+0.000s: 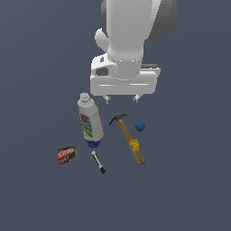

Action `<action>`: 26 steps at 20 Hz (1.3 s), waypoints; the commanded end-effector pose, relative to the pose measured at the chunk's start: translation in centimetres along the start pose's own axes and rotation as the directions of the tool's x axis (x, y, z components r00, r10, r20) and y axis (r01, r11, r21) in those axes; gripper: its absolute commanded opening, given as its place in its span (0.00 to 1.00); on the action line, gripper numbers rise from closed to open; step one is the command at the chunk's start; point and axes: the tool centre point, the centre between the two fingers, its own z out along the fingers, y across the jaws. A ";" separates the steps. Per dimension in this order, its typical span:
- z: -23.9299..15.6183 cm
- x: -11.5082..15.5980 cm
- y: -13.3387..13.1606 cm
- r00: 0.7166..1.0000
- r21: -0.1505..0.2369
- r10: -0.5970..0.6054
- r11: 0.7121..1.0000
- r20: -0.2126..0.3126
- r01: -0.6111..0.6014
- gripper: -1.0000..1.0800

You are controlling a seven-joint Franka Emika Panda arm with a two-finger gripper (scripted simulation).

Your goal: Pick up a designated object from a clutter of objects.

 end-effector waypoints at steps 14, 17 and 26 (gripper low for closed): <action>0.2 -0.2 -1.9 0.998 0.014 -0.057 0.998 0.014 0.057 0.96; 0.5 -0.1 -1.9 0.998 0.014 -0.059 0.998 0.014 0.059 0.96; 4.4 0.4 -2.0 0.997 0.013 -0.077 0.997 0.013 0.077 0.96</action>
